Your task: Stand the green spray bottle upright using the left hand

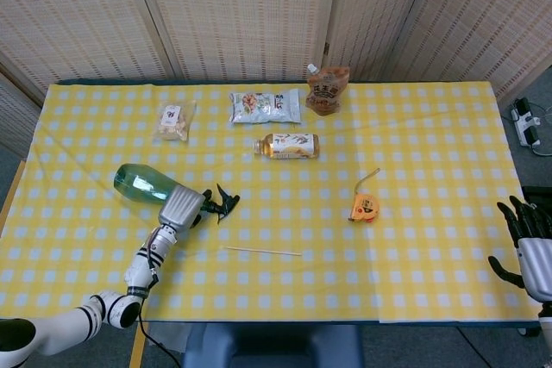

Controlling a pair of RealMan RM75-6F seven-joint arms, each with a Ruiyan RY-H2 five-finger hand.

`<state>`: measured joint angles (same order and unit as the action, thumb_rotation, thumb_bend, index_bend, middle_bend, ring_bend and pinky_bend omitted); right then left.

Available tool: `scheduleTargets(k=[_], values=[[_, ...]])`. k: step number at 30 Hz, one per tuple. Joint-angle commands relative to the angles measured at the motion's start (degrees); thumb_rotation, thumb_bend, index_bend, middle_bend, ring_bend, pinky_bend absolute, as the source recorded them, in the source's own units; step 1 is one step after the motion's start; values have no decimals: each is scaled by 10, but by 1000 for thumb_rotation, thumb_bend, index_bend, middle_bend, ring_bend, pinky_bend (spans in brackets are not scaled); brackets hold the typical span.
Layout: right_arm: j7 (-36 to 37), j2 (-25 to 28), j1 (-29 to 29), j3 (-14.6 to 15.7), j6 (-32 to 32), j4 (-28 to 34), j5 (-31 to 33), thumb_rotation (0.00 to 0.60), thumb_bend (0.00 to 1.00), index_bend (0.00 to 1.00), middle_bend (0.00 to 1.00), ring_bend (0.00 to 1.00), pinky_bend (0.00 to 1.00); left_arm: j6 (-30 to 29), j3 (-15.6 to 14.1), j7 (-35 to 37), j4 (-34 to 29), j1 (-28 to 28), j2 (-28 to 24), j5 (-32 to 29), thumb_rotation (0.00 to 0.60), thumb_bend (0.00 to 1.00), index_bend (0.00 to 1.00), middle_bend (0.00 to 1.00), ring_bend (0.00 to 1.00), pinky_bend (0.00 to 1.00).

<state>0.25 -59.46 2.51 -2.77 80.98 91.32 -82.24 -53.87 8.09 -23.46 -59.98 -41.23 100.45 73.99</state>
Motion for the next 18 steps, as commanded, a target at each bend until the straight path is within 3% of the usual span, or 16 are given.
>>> scheduleTargets(k=[1, 9, 18], values=[[0, 2, 2, 1, -4, 1, 2, 600, 309, 0, 0, 0, 0, -10, -5, 16, 16, -2, 9, 14, 600, 343, 536, 1000, 1000, 1000], [1, 3, 2, 3, -4, 2, -2, 600, 308, 0, 0, 0, 0, -65, -9, 54, 44, 5, 24, 49, 600, 377, 718, 1000, 1000, 1000], [5, 5, -2, 7, 6, 5, -13, 600, 309, 0, 0, 0, 0, -128, -8, 83, 31, 19, 17, 78, 600, 397, 741, 1000, 1000, 1000]])
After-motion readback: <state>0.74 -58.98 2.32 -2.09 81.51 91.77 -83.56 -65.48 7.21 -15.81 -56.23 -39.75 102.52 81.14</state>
